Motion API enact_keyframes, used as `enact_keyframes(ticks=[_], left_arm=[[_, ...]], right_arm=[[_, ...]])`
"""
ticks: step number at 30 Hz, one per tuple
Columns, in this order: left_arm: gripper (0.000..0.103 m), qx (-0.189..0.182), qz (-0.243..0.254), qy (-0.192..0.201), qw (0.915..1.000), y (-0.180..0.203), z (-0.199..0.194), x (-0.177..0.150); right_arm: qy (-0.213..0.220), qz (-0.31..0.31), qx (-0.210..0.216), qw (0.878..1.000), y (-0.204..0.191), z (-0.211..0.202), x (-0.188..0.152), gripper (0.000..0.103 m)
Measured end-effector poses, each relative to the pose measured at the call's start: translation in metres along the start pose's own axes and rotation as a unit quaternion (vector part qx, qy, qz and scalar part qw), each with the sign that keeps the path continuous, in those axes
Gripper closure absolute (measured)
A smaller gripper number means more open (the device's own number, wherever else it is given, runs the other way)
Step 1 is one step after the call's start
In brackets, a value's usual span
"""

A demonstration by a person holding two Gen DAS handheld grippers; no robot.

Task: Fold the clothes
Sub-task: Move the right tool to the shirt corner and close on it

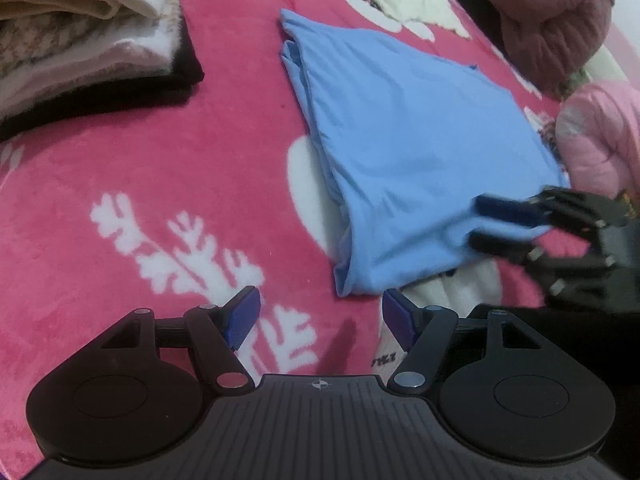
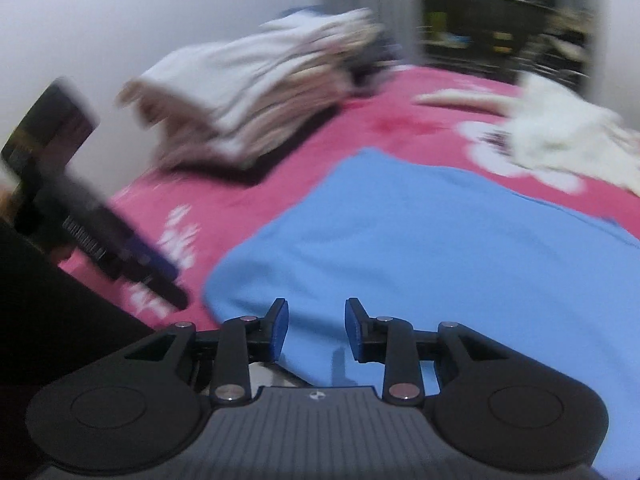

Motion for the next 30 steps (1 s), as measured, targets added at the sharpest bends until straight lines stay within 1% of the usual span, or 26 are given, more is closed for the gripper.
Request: enact_keyframes(ticks=[2, 5, 8, 9, 10, 12, 16, 18, 20, 21, 22, 24, 25, 26, 27, 28, 29, 30], left_arm=[[0.035, -0.011, -0.007, 0.002, 0.9999, -0.004, -0.003, 0.003], [0.035, -0.018, -0.015, 0.006, 0.9997, -0.01, -0.007, 0.008], [0.035, -0.017, -0.032, 0.023, 0.9991, -0.017, -0.013, 0.012], [0.035, -0.018, -0.038, 0.032, 0.9986, -0.02, -0.015, 0.013], [0.035, -0.02, -0.043, 0.032, 0.9984, -0.021, -0.015, 0.014], [0.035, -0.022, -0.05, 0.03, 0.998, -0.022, -0.015, 0.016], [0.035, -0.02, -0.048, 0.028, 0.9982, -0.022, -0.013, 0.017], [0.035, -0.02, -0.046, 0.028, 0.9984, -0.019, -0.012, 0.018], [0.035, -0.022, -0.045, 0.028, 0.9983, -0.017, -0.011, 0.02], [0.035, -0.023, -0.044, 0.03, 0.9983, -0.017, -0.011, 0.021], [0.035, -0.023, -0.044, 0.032, 0.9983, -0.016, -0.012, 0.023], [0.035, -0.027, -0.043, 0.037, 0.998, -0.014, -0.013, 0.025], [0.035, -0.028, -0.043, 0.039, 0.9979, -0.014, -0.014, 0.027], [0.035, -0.03, -0.044, 0.041, 0.9977, -0.013, -0.014, 0.028], [0.035, -0.032, -0.046, 0.043, 0.9975, -0.012, -0.015, 0.03], [0.035, -0.034, -0.047, 0.044, 0.9974, -0.011, -0.016, 0.031], [0.035, -0.036, -0.048, 0.045, 0.9972, -0.01, -0.016, 0.032], [0.035, -0.038, -0.05, 0.045, 0.997, -0.01, -0.017, 0.034]], right_arm=[[-0.004, -0.04, 0.027, 0.999, -0.011, 0.011, 0.007, 0.068], [-0.003, -0.082, 0.077, 0.994, -0.022, 0.024, 0.017, 0.068], [-0.012, -0.129, 0.109, 0.985, -0.036, 0.036, 0.022, 0.062], [-0.015, -0.145, 0.12, 0.982, -0.041, 0.04, 0.024, 0.061], [-0.022, -0.16, 0.125, 0.979, -0.046, 0.045, 0.024, 0.061], [-0.032, -0.182, 0.123, 0.975, -0.053, 0.054, 0.022, 0.059], [-0.047, -0.23, 0.112, 0.966, -0.067, 0.07, 0.017, 0.049], [-0.047, -0.243, 0.104, 0.963, -0.071, 0.075, 0.016, 0.047], [-0.043, -0.248, 0.096, 0.963, -0.073, 0.077, 0.015, 0.047], [-0.041, -0.242, 0.092, 0.965, -0.072, 0.076, 0.015, 0.049], [-0.039, -0.232, 0.087, 0.968, -0.071, 0.075, 0.014, 0.054], [-0.034, -0.21, 0.071, 0.974, -0.069, 0.073, 0.013, 0.058], [-0.032, -0.196, 0.063, 0.978, -0.068, 0.073, 0.013, 0.064], [-0.029, -0.183, 0.055, 0.981, -0.066, 0.072, 0.013, 0.066], [-0.026, -0.169, 0.047, 0.984, -0.065, 0.072, 0.013, 0.076], [-0.024, -0.154, 0.038, 0.987, -0.064, 0.071, 0.013, 0.083], [-0.016, -0.124, 0.035, 0.992, -0.057, 0.068, 0.01, 0.097], [-0.004, -0.083, 0.034, 0.996, -0.047, 0.063, 0.006, 0.097]])
Point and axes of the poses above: each gripper's, at about its wrist camera, not at the fingertips, and z roughly the way its jaws point, y to its right, x to its top, the point moved 2 cm from there along z, roughly the way its jaws point, and after that the axes turned 15 degrees about -z, right-handed, at the moved point
